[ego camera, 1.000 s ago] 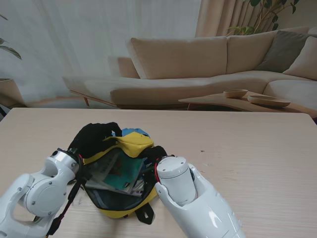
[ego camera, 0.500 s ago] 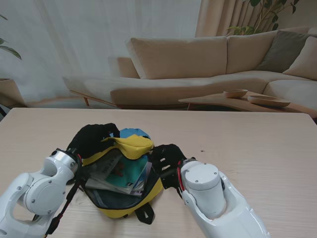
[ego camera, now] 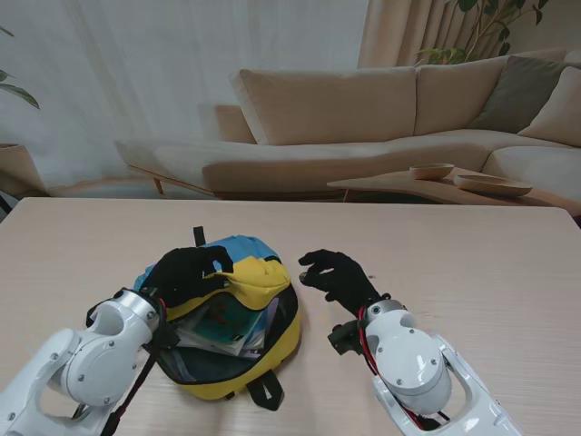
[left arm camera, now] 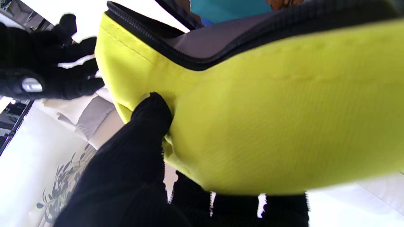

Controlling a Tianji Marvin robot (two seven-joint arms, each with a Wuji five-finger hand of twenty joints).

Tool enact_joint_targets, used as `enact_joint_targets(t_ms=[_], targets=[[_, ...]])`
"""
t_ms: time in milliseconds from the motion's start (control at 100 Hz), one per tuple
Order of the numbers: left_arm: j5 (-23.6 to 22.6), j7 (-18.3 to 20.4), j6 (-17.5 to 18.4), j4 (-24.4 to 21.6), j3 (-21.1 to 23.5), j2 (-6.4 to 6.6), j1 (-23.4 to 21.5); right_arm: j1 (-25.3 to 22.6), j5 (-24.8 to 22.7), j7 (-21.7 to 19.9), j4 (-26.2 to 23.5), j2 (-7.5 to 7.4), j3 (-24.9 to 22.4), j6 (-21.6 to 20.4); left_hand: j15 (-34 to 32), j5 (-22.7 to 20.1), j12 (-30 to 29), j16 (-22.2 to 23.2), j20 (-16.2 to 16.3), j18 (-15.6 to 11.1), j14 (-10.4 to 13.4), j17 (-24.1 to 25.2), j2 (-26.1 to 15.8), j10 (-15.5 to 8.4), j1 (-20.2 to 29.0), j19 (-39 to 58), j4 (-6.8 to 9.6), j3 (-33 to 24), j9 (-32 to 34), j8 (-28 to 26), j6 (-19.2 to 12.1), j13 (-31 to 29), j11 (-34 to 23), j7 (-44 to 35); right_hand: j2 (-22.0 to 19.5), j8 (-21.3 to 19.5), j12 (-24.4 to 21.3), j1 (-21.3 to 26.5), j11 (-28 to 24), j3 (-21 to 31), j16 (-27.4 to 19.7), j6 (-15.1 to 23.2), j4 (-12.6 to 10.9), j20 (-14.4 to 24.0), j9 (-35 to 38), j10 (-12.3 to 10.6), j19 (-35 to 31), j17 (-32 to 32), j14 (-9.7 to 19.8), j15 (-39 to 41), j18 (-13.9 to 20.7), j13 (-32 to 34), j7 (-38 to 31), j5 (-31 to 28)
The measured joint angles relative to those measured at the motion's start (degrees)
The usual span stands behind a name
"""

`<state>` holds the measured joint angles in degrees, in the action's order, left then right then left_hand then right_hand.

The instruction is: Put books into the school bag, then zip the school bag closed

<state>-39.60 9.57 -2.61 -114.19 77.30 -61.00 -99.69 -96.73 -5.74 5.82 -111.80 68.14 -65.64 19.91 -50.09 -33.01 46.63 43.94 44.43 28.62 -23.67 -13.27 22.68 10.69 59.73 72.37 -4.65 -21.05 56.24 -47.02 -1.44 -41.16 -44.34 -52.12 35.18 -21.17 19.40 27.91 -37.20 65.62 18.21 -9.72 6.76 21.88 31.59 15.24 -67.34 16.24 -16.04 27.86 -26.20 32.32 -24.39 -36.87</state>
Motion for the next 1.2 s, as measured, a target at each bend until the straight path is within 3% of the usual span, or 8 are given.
enact_joint_targets(t_ms=[310,590,730,810,880,990,1080,1200], targets=[[-5.57,0.25,-9.13,-2.86,-4.60,0.27,-3.42,-0.85,-2.23,-0.11,1.51,-0.87,-0.65,-7.99,0.00,-0.02,-3.07,0.00,0.00,0.02,-0.11,0.00,0.00,-0.01,-2.31,0.00,0.00,-0.74,0.00,-0.02,-0.77,0.00,-0.16,-0.49,0.41,0.31,0.13,-0.01,-0.04,0.57,0.02,0.02,0.00,0.05,0.00,-0.21,-0.01,-0.18,0.47,0.02,0.54,0.00,-1.24,0.00],[-4.77,-3.14,-15.61,-3.24,-6.54,-0.22,-7.53,-2.12,-4.75,-0.40,1.70,-1.55,-0.80,-12.50,0.01,-0.02,-3.68,0.00,-0.01,0.15,-0.57,0.37,0.00,-0.05,-2.89,0.00,0.00,-0.64,-0.01,-0.02,-0.83,0.02,-0.18,-0.57,1.05,1.25,0.13,-0.63,-0.04,0.54,0.02,0.13,0.00,0.05,0.00,-0.56,-0.01,-0.74,0.77,0.00,0.57,-0.88,-2.07,0.57],[-1.29,-4.41,-16.59,-3.04,-7.14,-0.51,-8.59,-2.29,-5.58,-0.20,2.25,-1.65,-0.47,-13.80,1.46,-0.02,-4.95,-0.13,-0.53,0.18,-0.73,2.14,-0.50,0.05,-3.64,-0.52,0.00,-0.59,-1.38,0.86,-0.62,1.84,0.33,-0.44,1.05,1.62,0.13,-0.63,-0.04,0.54,0.02,0.24,0.00,0.05,0.00,-0.59,-0.01,-0.81,0.85,0.00,0.57,-0.88,-2.07,0.57],[-1.51,-4.12,-17.09,-3.05,-7.23,-0.56,-9.23,-2.30,-5.98,-0.11,2.62,-1.68,-0.21,-14.30,4.34,0.59,-6.79,-1.53,-1.26,0.14,-0.76,4.08,-0.96,0.08,-5.69,-1.89,0.00,-0.58,-4.21,2.23,0.06,4.49,3.96,1.65,1.05,1.69,0.13,-0.63,-0.04,0.54,0.02,0.55,0.00,0.05,0.00,-0.59,-0.01,-0.82,1.14,0.00,0.58,-0.88,-2.07,0.57],[-2.09,-4.18,-17.01,-3.07,-7.09,-0.61,-9.99,-2.25,-7.24,0.16,3.19,-1.71,0.12,-14.96,7.51,2.18,-8.89,-2.51,-2.69,-0.04,-0.66,6.27,-1.52,0.09,-7.79,-4.18,0.00,-0.53,-7.66,4.88,2.47,7.98,8.78,5.24,1.05,1.71,0.13,-0.63,-0.04,0.54,0.02,0.58,0.00,0.05,0.00,-0.60,-0.01,-0.86,1.22,-0.01,0.63,-0.88,-2.07,0.57],[-2.55,-4.57,-16.43,-3.20,-6.16,-0.79,-11.55,-2.25,-8.57,0.93,4.23,-1.72,0.46,-15.96,15.57,5.70,-13.29,-5.17,-4.63,-0.37,0.14,10.17,-3.96,0.11,-14.92,-9.47,0.07,-3.07,-14.77,8.36,3.85,13.69,16.12,13.24,1.05,2.26,0.13,-0.63,-0.04,0.54,0.02,0.88,0.00,0.05,0.00,-0.64,0.15,-1.80,1.36,-0.01,1.05,-0.88,-2.13,0.57],[-2.43,-4.88,-14.18,-3.61,-4.08,-1.07,-13.36,-2.27,-10.71,1.00,5.21,-1.81,0.57,-17.68,20.87,8.60,-15.86,-6.77,-5.48,-1.22,0.97,12.89,-4.97,0.19,-18.03,-14.02,0.09,-3.61,-20.03,11.63,4.36,17.89,20.47,17.56,1.05,2.28,0.13,-0.63,-0.01,0.54,0.11,1.70,0.00,0.01,0.00,-1.84,0.86,-3.52,2.21,-0.29,1.81,-2.64,-2.50,0.57],[-3.72,-6.64,-10.18,-4.54,-0.53,-1.40,-16.46,-1.78,-16.62,1.14,6.62,-2.32,1.65,-19.15,22.82,9.87,-16.58,-7.33,-5.60,-2.06,1.64,14.44,-5.01,0.24,-18.98,-16.38,0.09,-3.57,-22.78,12.40,4.36,20.32,22.32,18.79,1.05,2.28,0.13,-1.25,0.30,0.84,-0.24,3.07,-0.01,-0.79,-0.69,-3.17,3.11,-5.92,4.00,-2.34,3.37,-3.96,-3.32,1.98]])
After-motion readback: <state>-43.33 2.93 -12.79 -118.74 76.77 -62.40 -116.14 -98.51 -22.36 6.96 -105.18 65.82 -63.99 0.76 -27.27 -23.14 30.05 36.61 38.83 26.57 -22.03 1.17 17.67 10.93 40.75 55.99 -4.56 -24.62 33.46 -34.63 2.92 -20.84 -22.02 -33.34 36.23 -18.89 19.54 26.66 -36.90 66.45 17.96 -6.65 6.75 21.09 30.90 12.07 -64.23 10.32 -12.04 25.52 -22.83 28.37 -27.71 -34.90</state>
